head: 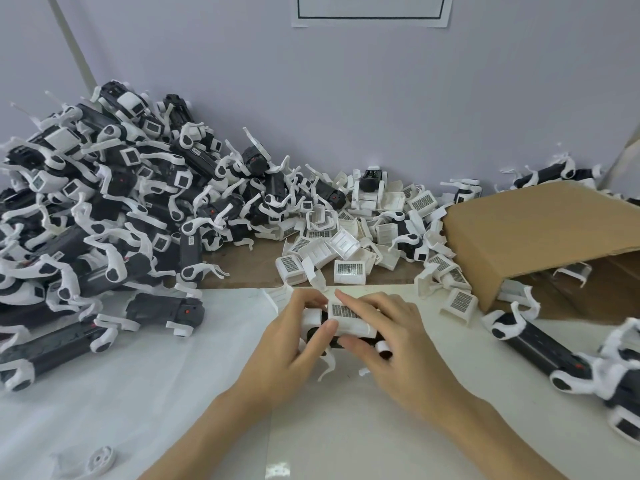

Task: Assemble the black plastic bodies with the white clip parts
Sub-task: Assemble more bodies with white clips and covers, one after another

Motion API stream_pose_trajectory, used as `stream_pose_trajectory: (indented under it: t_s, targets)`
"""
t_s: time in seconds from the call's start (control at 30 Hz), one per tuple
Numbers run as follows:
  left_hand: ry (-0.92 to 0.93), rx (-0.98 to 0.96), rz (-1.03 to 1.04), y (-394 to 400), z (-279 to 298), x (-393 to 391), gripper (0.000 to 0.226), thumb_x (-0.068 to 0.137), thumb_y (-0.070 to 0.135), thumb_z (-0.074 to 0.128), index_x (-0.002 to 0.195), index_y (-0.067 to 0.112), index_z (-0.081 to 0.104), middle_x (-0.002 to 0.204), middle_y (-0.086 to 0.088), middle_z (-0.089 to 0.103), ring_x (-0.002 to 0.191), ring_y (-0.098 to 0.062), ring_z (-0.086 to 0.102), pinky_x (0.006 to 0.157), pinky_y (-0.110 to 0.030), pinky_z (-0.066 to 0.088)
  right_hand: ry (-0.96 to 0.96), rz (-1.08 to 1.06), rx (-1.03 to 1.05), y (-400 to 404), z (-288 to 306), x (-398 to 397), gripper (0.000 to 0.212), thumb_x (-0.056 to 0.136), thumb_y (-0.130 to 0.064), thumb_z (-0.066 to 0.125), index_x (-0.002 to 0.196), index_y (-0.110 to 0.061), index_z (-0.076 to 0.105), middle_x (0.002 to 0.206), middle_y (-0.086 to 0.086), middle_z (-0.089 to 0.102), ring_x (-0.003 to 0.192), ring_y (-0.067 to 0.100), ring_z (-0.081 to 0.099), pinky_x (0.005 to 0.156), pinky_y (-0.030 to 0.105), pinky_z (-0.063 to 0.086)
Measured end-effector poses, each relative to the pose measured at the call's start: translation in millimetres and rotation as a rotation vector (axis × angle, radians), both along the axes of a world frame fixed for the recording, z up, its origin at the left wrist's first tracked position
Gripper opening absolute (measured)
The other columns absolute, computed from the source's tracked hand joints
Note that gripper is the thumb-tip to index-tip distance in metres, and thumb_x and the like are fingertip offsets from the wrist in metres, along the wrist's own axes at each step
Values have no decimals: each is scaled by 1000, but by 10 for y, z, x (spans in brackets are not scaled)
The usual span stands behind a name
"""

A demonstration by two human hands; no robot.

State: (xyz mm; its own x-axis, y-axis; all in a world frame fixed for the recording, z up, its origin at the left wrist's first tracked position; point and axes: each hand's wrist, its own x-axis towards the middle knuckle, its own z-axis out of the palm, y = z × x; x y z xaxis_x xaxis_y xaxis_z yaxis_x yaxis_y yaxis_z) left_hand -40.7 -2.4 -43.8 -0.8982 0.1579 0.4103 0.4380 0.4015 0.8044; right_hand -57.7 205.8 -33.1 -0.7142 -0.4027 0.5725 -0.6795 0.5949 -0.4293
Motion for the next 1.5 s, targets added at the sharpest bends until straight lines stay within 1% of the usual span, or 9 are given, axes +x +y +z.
stream_pose_trajectory:
  t_s: [0.37,0.53,0.67,0.9,0.97,1.07,1.17,1.3,1.5]
  targets:
    - [-28,30,33,-22,-4,-14,28,105,52,57,118,28,58,96,4,69,76,-21,68,68,-45,60,271,-40,137,23,-14,-32,74,82,-38,84,149,-20,56,135,-14,63,124,-5,34,101,24,41]
    - [-14,17,16,-41,24,-19,18,108,42,56,115,27,62,95,5,69,84,-15,65,76,-41,57,240,-46,192,3,-20,7,68,90,-37,78,151,-24,52,129,-9,61,115,9,53,97,30,47]
    - [-39,34,-18,-39,30,6,17,109,37,56,120,26,63,96,3,71,84,-17,66,68,-42,59,224,-14,179,-25,-88,21,78,83,-8,80,153,-28,50,136,-5,56,118,14,55,98,31,49]
    - [1,-1,4,-23,61,7,25,105,46,58,118,25,63,107,4,70,104,-25,67,91,-43,54,240,18,135,-8,-50,-26,78,77,1,83,147,-21,58,141,-12,61,127,12,58,102,31,48]
    - [26,-19,6,-32,61,12,26,102,48,62,118,26,62,108,6,70,105,-22,67,90,-37,53,174,66,71,4,-34,-11,74,83,-3,80,149,-24,55,145,-15,58,133,8,53,106,33,46]
    - [101,-71,13,-32,57,9,24,101,43,68,117,26,60,107,11,68,102,-17,67,85,-31,52,-269,266,-257,66,41,36,63,99,-22,65,157,-34,42,157,-18,45,148,12,40,113,32,39]
    - [318,-244,-6,7,31,12,33,103,37,68,127,16,59,128,7,60,119,-16,61,98,-33,51,-418,257,-423,184,152,-16,41,105,-33,50,146,-31,55,150,-14,53,146,14,42,111,32,40]
    - [515,-462,-43,33,-58,-2,41,106,31,65,142,15,54,156,0,44,135,-20,51,110,-37,44,-344,157,-11,297,96,-108,26,100,-38,66,122,-24,71,111,-16,68,117,8,56,99,34,45]
    - [368,-251,7,4,-59,6,47,106,50,58,147,33,42,142,15,47,133,-10,49,110,-31,43,208,3,100,185,-10,-86,41,97,-48,65,114,-11,72,104,-5,65,103,20,59,92,34,47]
